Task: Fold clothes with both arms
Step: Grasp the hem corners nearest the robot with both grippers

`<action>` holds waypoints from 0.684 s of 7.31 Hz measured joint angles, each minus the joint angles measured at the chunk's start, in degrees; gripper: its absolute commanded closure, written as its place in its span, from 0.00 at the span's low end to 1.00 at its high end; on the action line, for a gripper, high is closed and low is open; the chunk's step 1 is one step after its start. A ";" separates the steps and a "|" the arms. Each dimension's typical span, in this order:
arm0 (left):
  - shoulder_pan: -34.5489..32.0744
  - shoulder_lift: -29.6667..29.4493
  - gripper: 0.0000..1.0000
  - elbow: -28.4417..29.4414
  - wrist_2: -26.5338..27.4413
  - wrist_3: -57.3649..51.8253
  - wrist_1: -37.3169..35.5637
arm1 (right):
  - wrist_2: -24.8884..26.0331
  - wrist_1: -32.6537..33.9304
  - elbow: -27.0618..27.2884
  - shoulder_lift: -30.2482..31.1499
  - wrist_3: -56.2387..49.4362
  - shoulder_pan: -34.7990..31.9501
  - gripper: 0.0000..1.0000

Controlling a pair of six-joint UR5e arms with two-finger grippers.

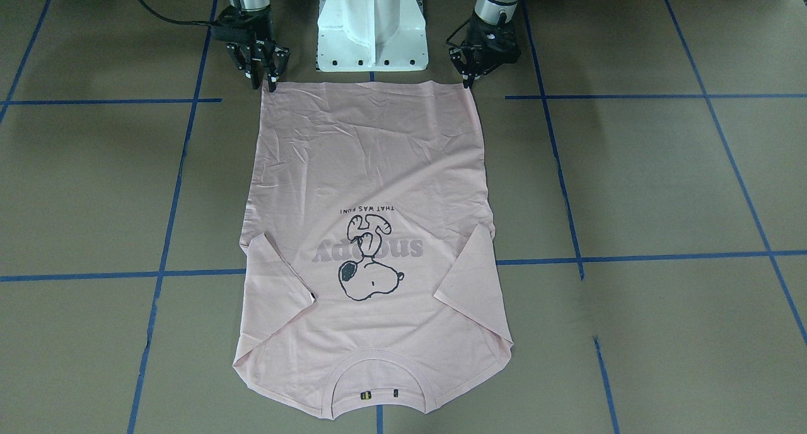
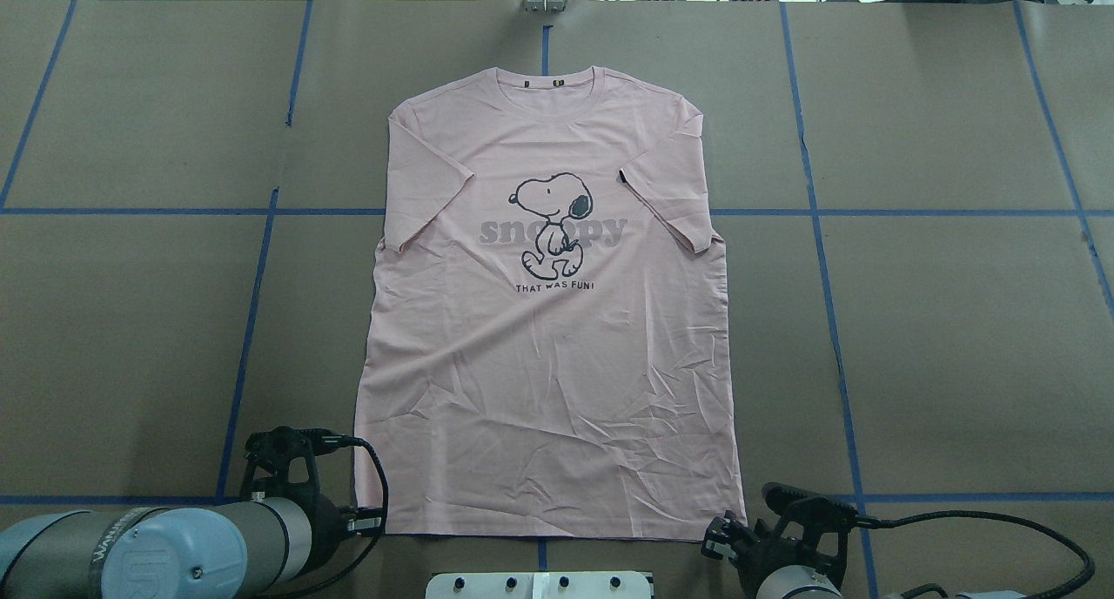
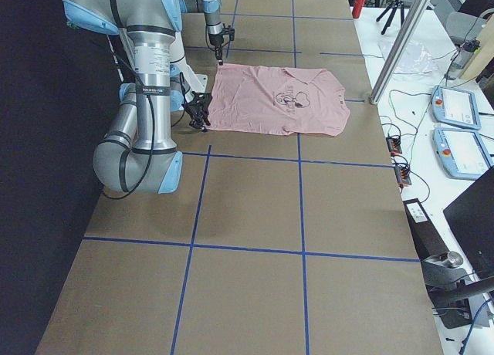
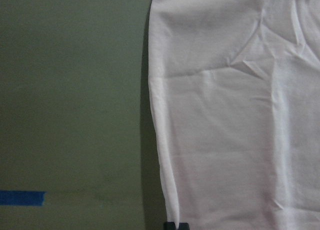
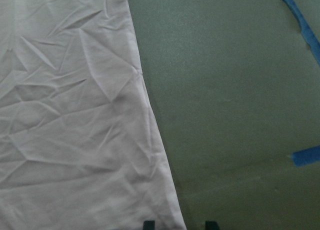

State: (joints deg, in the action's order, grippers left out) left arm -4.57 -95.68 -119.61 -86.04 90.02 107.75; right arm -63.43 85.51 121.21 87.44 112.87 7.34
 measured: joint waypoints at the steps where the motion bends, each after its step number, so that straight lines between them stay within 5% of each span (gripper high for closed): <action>1: 0.00 0.02 1.00 -0.01 0.00 0.04 0.00 | 0.56 0.01 -0.03 -0.01 0.90 0.36 1.00; 5: 0.00 0.04 1.00 -0.01 0.00 0.07 0.00 | 1.26 -0.08 0.08 -0.24 2.83 1.34 1.00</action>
State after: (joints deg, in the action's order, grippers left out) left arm -4.57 -95.64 -119.62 -86.04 90.09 107.75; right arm -62.17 85.43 121.29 87.20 115.70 8.67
